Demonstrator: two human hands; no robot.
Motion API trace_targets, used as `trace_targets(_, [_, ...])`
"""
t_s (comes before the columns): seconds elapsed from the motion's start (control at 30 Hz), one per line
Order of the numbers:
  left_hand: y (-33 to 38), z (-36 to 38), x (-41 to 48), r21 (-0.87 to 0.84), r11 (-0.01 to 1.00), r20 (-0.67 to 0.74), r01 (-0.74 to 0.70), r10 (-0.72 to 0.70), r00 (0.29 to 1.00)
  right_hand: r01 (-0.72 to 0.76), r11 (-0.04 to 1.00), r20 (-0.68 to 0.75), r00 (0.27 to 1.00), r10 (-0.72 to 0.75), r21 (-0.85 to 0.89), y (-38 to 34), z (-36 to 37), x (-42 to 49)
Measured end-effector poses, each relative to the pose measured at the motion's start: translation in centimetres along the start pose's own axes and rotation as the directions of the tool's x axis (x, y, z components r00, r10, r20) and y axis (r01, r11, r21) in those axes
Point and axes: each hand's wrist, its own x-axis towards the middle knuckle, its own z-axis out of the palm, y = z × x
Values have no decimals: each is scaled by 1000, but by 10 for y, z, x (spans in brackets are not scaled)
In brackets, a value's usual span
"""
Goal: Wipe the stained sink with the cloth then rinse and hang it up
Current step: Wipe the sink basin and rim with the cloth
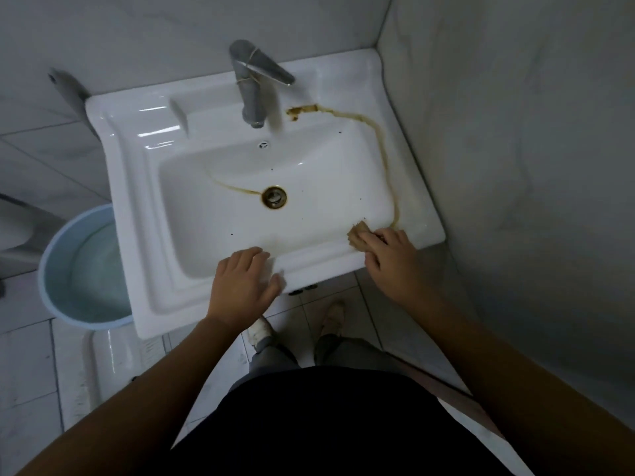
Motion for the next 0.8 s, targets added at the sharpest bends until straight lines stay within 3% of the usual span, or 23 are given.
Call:
trace_targets(0.1, [43,8,30,-23,999,52,-38,39,998,-39,999,-19,999,40,28,14,-6,-4])
trace_targets(0.33, [81,34,50,36,996,131,-86,80,988,109,993,15,994,-110,38,43,-14,3])
trace_targets(0.53, [83,35,49,38,994,97,-99,95,991,-22,1000,12,1000,22,0,78,-26,52])
trace_targets(0.7, [84,35,49,34,994,62,-107,105,993,9,999,-191,982,0,44,74,-45,101])
trace_targets(0.8, [83,38,49,35,993,35,-114,113,993,-58,998,-105,993,54,-30,67,-40,118])
